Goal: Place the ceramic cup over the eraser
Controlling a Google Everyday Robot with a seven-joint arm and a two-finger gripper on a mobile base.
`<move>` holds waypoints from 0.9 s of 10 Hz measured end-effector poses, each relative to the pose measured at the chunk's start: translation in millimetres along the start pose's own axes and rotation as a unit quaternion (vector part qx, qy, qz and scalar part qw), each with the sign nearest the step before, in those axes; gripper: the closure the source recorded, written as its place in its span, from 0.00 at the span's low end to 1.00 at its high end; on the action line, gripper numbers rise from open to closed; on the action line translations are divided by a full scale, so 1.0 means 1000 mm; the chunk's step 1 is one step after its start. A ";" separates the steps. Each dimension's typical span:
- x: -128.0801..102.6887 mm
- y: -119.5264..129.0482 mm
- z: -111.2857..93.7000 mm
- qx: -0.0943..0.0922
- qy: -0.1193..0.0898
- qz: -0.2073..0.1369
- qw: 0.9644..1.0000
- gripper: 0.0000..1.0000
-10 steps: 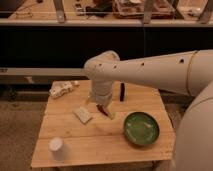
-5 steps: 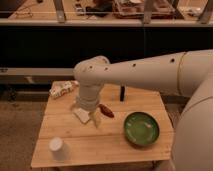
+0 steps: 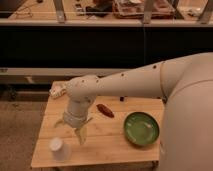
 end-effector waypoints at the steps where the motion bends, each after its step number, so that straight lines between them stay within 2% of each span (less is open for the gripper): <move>1: -0.005 0.003 0.020 -0.007 -0.022 -0.002 1.000 0.20; 5: -0.007 -0.004 0.061 -0.018 -0.060 0.000 0.998 0.20; 9: -0.002 -0.023 0.083 -0.018 -0.077 0.018 0.997 0.20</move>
